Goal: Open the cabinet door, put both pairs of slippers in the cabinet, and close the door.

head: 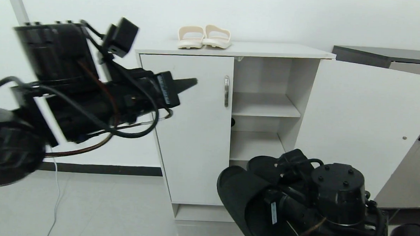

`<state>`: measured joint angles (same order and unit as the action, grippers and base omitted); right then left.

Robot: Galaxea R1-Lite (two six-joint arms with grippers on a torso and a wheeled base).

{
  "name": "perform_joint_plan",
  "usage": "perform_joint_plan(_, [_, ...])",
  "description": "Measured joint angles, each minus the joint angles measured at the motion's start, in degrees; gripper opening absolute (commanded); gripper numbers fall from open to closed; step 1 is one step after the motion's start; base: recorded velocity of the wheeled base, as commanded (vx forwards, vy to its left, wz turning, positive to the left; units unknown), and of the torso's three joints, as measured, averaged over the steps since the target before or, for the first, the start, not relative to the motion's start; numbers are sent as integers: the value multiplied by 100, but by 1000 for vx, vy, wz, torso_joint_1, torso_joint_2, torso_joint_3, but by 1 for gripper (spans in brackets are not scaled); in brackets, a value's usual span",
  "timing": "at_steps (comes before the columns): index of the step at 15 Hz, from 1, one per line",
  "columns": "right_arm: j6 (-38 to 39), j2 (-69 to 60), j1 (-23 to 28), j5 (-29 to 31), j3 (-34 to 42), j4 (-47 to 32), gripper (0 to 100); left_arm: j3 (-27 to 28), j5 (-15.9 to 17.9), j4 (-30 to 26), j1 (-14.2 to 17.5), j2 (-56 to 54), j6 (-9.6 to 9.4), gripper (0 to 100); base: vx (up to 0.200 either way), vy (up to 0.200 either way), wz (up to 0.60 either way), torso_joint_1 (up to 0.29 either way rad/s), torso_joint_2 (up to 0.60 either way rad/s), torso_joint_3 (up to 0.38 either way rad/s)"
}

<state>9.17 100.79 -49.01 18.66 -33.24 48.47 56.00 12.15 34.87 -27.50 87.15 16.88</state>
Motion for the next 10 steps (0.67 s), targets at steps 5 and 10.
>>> perform_joint_plan(5, [163,452,278,354,-416,-2,0,-1941,-1638,-961,482,-2486,-841,0,0,0,0,0,0,0])
perform_joint_plan(10, [165,601,328,552,-558,2,0,-3779,-2644,-1634,1547,-4912,-1286,0,0,0,0,0,0,0])
